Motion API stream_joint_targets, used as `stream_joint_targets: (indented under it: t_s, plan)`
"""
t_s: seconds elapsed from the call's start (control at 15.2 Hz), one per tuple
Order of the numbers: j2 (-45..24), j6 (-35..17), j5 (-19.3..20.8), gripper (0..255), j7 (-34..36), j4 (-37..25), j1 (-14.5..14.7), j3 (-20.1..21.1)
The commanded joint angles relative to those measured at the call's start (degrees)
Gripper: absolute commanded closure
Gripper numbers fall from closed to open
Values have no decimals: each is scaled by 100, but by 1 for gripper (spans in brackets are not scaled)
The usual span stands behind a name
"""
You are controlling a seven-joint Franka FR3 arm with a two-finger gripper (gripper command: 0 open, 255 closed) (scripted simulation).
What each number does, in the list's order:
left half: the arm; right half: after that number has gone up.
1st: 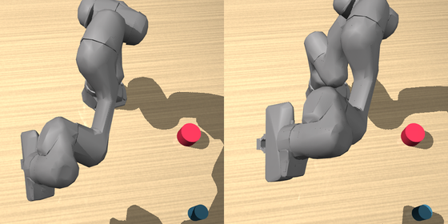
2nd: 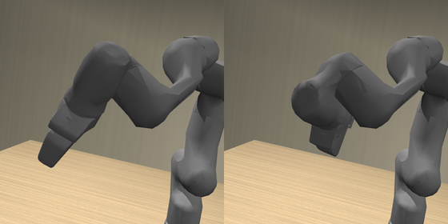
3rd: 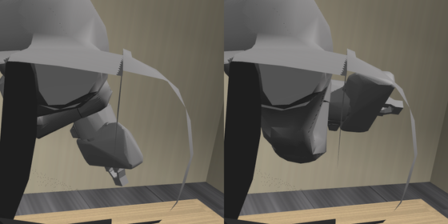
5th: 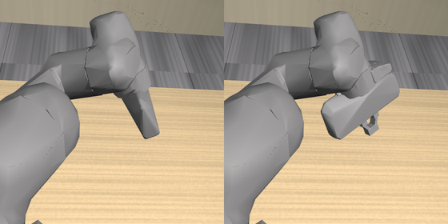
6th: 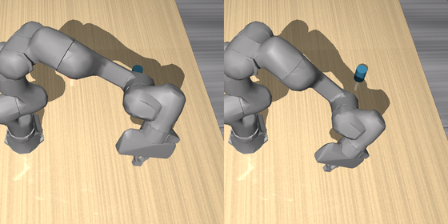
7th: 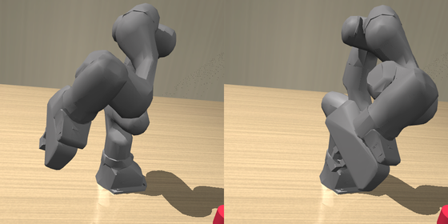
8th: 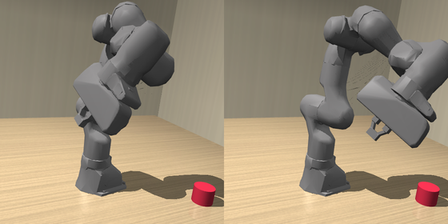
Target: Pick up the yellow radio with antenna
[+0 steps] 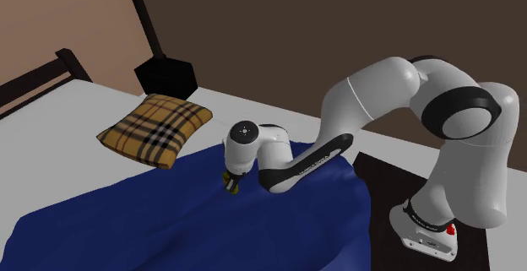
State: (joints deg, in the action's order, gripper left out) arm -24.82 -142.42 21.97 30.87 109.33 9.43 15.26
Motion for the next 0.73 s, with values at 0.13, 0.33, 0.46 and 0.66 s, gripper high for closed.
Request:
stream_joint_targets:
  t_s: [0.13,0.33,0.46,0.66]
  plan:
    - [179,215,-123,255,-108,-49,-44,70]
    - [314,389,-216,255,-190,-97,-75,118]
    - [400,506,-276,255,-243,-135,-93,147]
    - [522,686,-364,255,-320,-203,-117,186]
